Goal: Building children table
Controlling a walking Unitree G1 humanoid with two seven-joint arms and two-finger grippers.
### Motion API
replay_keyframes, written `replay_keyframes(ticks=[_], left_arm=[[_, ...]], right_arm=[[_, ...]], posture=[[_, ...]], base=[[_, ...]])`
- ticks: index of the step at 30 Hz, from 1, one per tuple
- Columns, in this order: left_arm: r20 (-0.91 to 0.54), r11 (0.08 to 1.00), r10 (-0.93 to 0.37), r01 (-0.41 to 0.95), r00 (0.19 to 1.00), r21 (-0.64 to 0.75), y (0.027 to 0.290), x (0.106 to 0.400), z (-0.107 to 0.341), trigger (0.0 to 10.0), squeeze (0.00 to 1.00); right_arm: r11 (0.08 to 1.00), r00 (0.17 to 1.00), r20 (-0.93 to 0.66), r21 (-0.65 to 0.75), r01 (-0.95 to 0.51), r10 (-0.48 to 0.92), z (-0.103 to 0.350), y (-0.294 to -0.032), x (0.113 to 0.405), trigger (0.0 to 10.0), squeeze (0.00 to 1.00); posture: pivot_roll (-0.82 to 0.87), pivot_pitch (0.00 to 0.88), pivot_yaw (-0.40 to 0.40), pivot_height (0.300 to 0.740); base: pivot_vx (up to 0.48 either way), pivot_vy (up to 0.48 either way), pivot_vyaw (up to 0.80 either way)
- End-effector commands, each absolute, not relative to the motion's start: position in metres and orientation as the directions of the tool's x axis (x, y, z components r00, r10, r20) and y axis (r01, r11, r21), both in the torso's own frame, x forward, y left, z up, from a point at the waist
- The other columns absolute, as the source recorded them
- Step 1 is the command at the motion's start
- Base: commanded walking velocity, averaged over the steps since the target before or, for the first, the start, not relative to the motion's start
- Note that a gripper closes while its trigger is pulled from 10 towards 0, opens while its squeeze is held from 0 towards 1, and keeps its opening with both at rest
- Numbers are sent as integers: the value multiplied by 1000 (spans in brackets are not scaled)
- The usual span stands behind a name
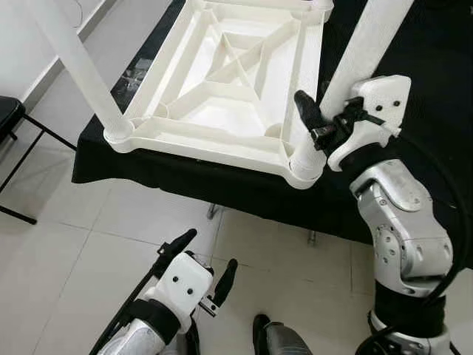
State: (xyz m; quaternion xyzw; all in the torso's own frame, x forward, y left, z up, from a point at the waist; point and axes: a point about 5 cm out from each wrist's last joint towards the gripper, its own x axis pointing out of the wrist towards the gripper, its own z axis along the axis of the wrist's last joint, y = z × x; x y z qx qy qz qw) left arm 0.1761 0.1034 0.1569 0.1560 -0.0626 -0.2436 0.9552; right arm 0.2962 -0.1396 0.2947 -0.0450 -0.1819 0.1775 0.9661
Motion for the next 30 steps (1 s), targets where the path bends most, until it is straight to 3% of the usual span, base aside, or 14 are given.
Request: replay_keyframes(ticks=[1,18,19,25,26,30], left_arm=[[11,830,-485,456,875,321,103,174,150,10000,0],[12,831,-483,454,875,322,104,174,149,10000,0],[12,830,-483,454,875,323,103,174,149,10000,0],[12,831,-482,453,876,323,103,175,149,10000,0],[12,831,-482,453,876,323,103,174,149,10000,0],[13,831,-482,452,876,323,103,174,149,10000,0]], right_arm=[[901,877,205,-123,-417,434,268,-127,302,0,0],[866,850,172,-139,-480,499,255,-125,298,314,0],[872,861,150,-152,-466,486,254,-126,300,10000,0],[874,866,140,-157,-460,480,254,-127,303,10000,0],[872,864,139,-162,-462,484,255,-127,304,10000,1000],[872,864,139,-162,-461,483,257,-127,305,10000,1000]], posture=[[37,357,4,740],[40,356,4,740],[40,356,4,740],[41,355,3,740],[40,354,2,740],[40,354,2,740]], base=[[0,0,0],[0,0,0],[0,0,0],[0,0,0],[0,0,0],[0,0,0]])
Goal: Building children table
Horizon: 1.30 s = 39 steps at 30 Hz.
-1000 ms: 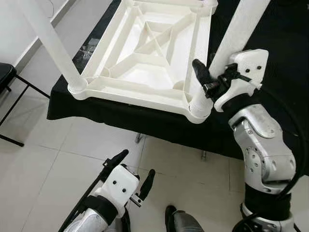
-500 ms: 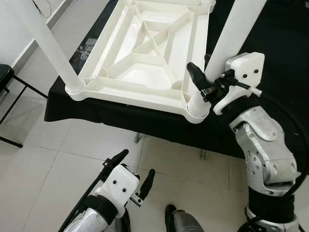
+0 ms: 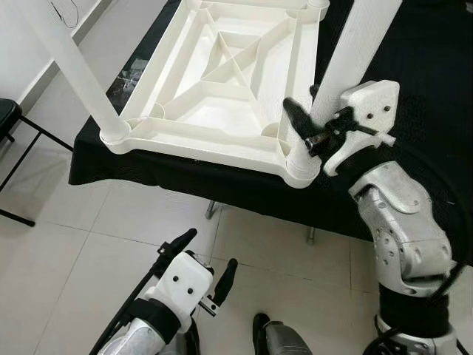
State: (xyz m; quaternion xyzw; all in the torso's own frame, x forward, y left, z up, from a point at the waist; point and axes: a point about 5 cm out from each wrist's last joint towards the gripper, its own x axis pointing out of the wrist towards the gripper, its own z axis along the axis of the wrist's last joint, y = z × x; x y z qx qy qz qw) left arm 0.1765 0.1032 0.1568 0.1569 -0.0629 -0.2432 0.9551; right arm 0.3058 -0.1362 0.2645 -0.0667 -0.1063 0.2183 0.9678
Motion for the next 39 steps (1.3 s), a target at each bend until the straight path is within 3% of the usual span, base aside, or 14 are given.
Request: replay_keyframes(ticks=[1,6,7,8,9,13,14,15,32,36,39], left_arm=[[13,831,-482,452,876,323,103,174,149,10000,0],[14,832,-481,451,877,323,102,175,149,10000,0],[14,832,-480,451,877,323,102,175,149,10000,0],[15,832,-480,450,877,323,102,175,149,10000,0],[15,833,-480,450,877,324,102,175,149,10000,0],[15,833,-479,449,878,324,102,175,149,10000,0],[15,833,-479,449,878,324,102,175,149,10000,0],[15,833,-479,449,878,324,102,175,149,10000,0],[19,835,-476,445,879,325,102,176,149,10000,0],[19,835,-477,446,879,321,102,177,149,10000,0],[24,847,-465,438,885,301,104,183,154,10000,0]], right_arm=[[875,867,141,-162,-457,479,258,-128,305,10000,1000],[883,874,144,-158,-442,464,260,-129,308,10000,1000],[884,874,148,-153,-441,462,262,-130,308,10000,816],[885,874,151,-149,-441,461,262,-130,309,10000,216],[887,875,156,-133,-442,459,263,-130,309,10000,0],[889,874,168,-115,-442,456,265,-130,310,10000,0],[891,874,173,-115,-440,454,266,-131,311,3765,0],[892,876,170,-122,-436,451,267,-132,311,0,0],[922,915,139,-144,-359,378,267,-140,320,0,0],[944,930,161,-73,-322,330,269,-143,323,0,0],[945,936,259,160,-285,238,282,-151,329,0,0]], posture=[[39,354,-1,740],[39,354,-3,740],[39,353,-4,740],[39,353,-4,740],[39,353,-4,740],[40,352,-4,740],[40,352,-4,740],[40,351,-5,740],[42,345,-10,740],[42,341,-11,740],[52,313,-12,740]], base=[[0,0,0],[0,0,0],[0,0,0],[0,0,0],[0,0,0],[0,0,0],[0,0,0],[0,0,0],[0,0,0],[0,0,0],[0,0,0]])
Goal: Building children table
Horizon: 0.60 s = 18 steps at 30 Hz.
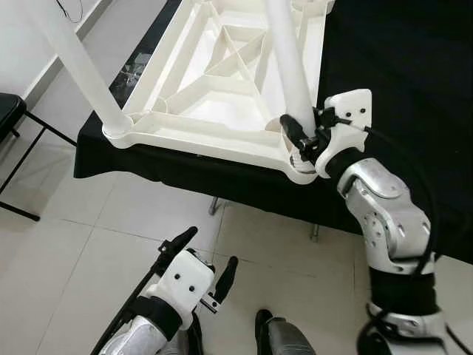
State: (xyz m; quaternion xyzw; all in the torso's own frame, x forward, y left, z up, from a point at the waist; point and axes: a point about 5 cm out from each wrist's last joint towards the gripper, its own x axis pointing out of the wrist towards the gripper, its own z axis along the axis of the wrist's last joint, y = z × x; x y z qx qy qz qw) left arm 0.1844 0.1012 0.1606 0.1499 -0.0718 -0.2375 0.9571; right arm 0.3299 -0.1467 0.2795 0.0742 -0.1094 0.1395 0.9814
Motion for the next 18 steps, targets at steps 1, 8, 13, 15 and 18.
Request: replay_keyframes(ticks=[1,8,13,15,18], left_arm=[[34,859,-447,419,894,294,107,188,156,10000,0],[154,902,-389,342,908,263,123,228,186,10000,0],[248,903,-426,394,870,171,123,248,217,10000,0],[295,895,-445,432,845,112,124,257,234,10000,0],[368,846,-510,532,777,49,121,266,261,10000,0]], right_arm=[[929,932,290,235,-287,215,287,-154,330,0,0],[856,891,419,384,-347,173,313,-164,333,0,0],[864,854,445,278,-419,270,317,-160,328,10000,0],[879,845,440,214,-426,303,316,-162,326,10000,0],[880,827,448,160,-447,339,317,-172,321,10000,0]], posture=[[52,313,-12,740],[49,252,-11,740],[49,231,-11,740],[47,214,-10,740],[35,182,-4,740]], base=[[0,0,0],[0,0,0],[0,0,0],[0,0,0],[0,0,0]])
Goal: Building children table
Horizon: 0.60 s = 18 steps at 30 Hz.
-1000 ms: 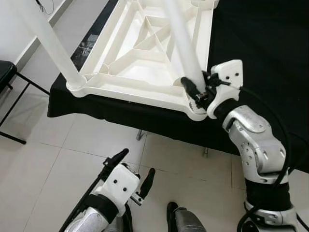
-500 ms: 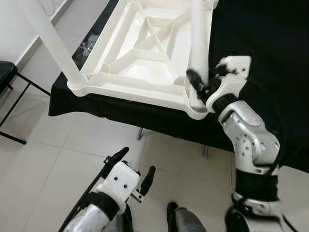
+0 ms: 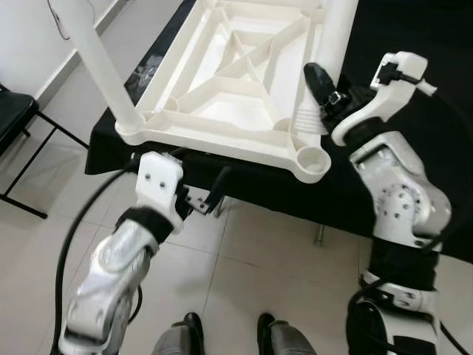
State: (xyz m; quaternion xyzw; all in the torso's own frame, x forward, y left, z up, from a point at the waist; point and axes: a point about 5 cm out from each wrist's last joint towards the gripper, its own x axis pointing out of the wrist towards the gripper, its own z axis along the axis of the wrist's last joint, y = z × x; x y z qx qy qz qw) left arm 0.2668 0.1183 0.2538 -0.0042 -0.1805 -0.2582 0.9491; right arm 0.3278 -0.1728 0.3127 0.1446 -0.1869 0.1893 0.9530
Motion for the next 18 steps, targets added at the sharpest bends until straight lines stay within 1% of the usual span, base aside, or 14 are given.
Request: replay_keyframes(ticks=[1,2,3,4,5,6,7,8,11,14,15,18], left_arm=[[368,846,-510,532,777,49,121,266,261,10000,0],[368,846,-510,532,777,49,121,266,261,10000,0],[416,803,-547,596,726,16,118,269,277,10000,0],[416,803,-547,596,726,16,118,269,277,10000,0],[506,690,-611,723,609,-37,112,271,304,10000,0],[531,652,-625,757,573,-50,110,272,311,10000,0],[531,652,-625,757,573,-50,110,272,311,10000,0],[559,608,-638,792,529,-55,108,272,320,10000,0],[607,530,-648,845,459,-72,106,273,336,10000,0],[620,497,-650,863,439,-90,107,276,344,10000,0],[635,490,-648,868,421,-76,108,282,356,10000,0],[652,493,-655,870,382,-14,107,295,388,10000,0]], right_arm=[[880,827,448,160,-447,339,317,-172,321,10000,0],[880,827,448,160,-447,339,317,-172,321,10000,0],[880,816,452,127,-458,359,319,-180,317,10000,0],[880,816,452,127,-458,359,319,-180,317,10000,0],[880,799,449,53,-472,401,320,-194,309,10000,0],[881,796,446,37,-472,408,319,-198,308,10000,0],[881,796,446,37,-472,408,319,-198,308,10000,0],[879,790,443,8,-477,425,319,-201,305,10000,0],[870,774,441,-33,-492,454,318,-201,301,10000,0],[860,759,449,-43,-509,471,319,-200,299,10000,0],[842,739,439,-82,-534,511,317,-193,297,10000,0],[774,673,405,-165,-611,619,312,-171,291,10000,0]], posture=[[35,182,-4,740],[35,182,-4,740],[29,170,-2,740],[29,170,-2,740],[15,140,-5,740],[14,136,-6,740],[14,136,-6,740],[11,127,-6,740],[7,114,-7,740],[8,107,-8,740],[8,88,-4,740],[10,76,-1,740]], base=[[0,0,0],[0,0,0],[0,0,0],[0,0,0],[0,0,0],[0,0,0],[0,0,0],[0,0,0],[0,0,0],[0,0,0],[0,0,0],[0,0,0]])
